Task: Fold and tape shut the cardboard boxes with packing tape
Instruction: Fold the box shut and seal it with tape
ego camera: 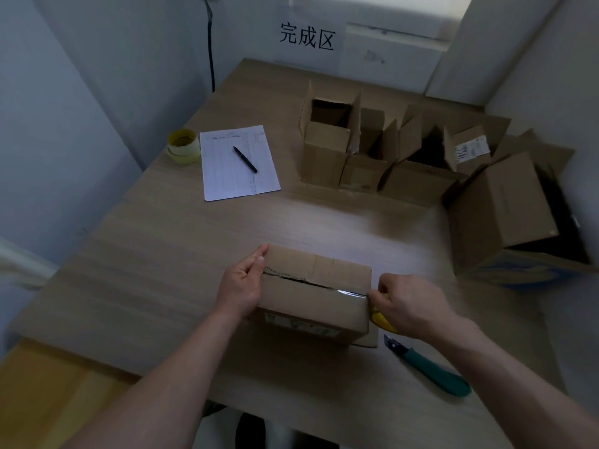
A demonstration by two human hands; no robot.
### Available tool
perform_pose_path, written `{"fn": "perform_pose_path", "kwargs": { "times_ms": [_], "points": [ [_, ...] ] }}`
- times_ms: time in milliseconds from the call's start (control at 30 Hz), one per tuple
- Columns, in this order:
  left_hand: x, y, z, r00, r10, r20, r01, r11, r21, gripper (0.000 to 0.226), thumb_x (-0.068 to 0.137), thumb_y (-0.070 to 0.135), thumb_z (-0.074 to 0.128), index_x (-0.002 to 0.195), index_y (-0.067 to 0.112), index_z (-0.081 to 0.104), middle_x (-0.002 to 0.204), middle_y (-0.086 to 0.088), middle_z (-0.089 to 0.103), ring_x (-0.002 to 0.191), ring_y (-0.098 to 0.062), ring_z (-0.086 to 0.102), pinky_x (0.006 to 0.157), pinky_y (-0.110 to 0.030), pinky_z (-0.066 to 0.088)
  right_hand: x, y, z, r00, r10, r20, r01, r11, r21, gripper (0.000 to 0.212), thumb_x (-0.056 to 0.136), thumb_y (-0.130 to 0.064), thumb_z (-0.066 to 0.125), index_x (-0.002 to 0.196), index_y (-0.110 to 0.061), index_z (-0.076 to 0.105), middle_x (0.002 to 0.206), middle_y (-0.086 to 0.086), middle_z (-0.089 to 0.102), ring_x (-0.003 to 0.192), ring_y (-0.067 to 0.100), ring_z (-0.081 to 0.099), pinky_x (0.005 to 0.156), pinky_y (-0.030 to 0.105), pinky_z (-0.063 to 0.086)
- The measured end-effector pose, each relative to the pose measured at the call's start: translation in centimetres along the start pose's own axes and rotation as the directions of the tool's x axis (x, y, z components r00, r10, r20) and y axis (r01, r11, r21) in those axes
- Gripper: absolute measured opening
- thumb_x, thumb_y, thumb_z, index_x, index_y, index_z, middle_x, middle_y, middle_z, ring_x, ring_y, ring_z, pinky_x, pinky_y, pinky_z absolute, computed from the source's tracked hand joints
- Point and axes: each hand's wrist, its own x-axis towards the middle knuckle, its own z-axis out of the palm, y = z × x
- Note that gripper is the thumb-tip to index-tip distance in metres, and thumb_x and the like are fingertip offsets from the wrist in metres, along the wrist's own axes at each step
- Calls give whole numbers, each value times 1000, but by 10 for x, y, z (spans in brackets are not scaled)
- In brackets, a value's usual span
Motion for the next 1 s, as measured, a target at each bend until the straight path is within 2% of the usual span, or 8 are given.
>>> {"fn": "perform_pose_path", "kwargs": {
  "times_ms": [167,300,400,567,667,767,867,1000],
  "points": [
    [1,-1,3,1000,13,-14,-13,1000,-7,31,102,20,47,131,22,60,127,21,52,124,2,45,85,8,31,0,8,11,999,4,-43,-2,999,47,36,93,-61,40,106,-29,52,76,-8,60,67,10,56,57,32,48],
    [4,-1,1,999,27,18,-28,998,53,32,101,22,48,131,25,59,133,17,53,124,2,45,84,7,31,-8,14,12,980,-145,-134,160,982,104,74,92,-49,55,152,-40,14,156,4,31,136,24,37,108,41,39],
    [21,11,-3,992,70,106,-95,964,249,32,100,29,50,131,33,59,134,13,58,127,-8,51,92,-10,39,-9,3,4,933,-356,-56,360,930,82,78,83,-23,61,152,-39,28,161,0,23,145,22,23,113,36,29],
    [58,62,14,985,139,99,-157,507,848,40,95,57,38,133,46,43,137,-1,49,119,-30,45,87,-41,39,-32,-31,18,991,-130,-10,126,933,336,66,82,-54,66,143,-44,42,126,-6,50,112,16,53,90,27,43],
    [46,75,37,971,235,49,-184,598,780,51,96,56,37,144,41,31,155,-5,25,136,-33,29,102,-50,34,-39,-55,29,982,135,-133,-89,948,306,66,77,-68,64,135,-42,44,104,-6,49,88,15,50,74,28,41],
    [9,47,49,914,287,286,-405,626,667,47,99,50,34,145,43,34,160,0,17,145,-27,16,112,-46,26,-36,-65,37,933,334,-135,-232,844,483,55,73,-70,68,104,-37,36,94,-10,51,78,9,52,65,28,45],
    [-10,18,43,837,46,546,-320,850,419,51,101,40,42,149,45,24,161,5,22,145,-19,26,117,-37,27,-31,-59,37,941,260,-216,-166,913,373,44,75,-75,50,95,-39,34,100,-6,52,84,13,53,63,29,46],
    [4,30,41,832,35,554,-334,828,450,58,99,41,49,151,42,23,157,3,33,140,-21,38,112,-36,35,-12,-44,32,975,-59,-214,107,970,220,58,90,-54,56,143,-47,34,161,1,14,142,24,24,108,40,36]
  ]
}}
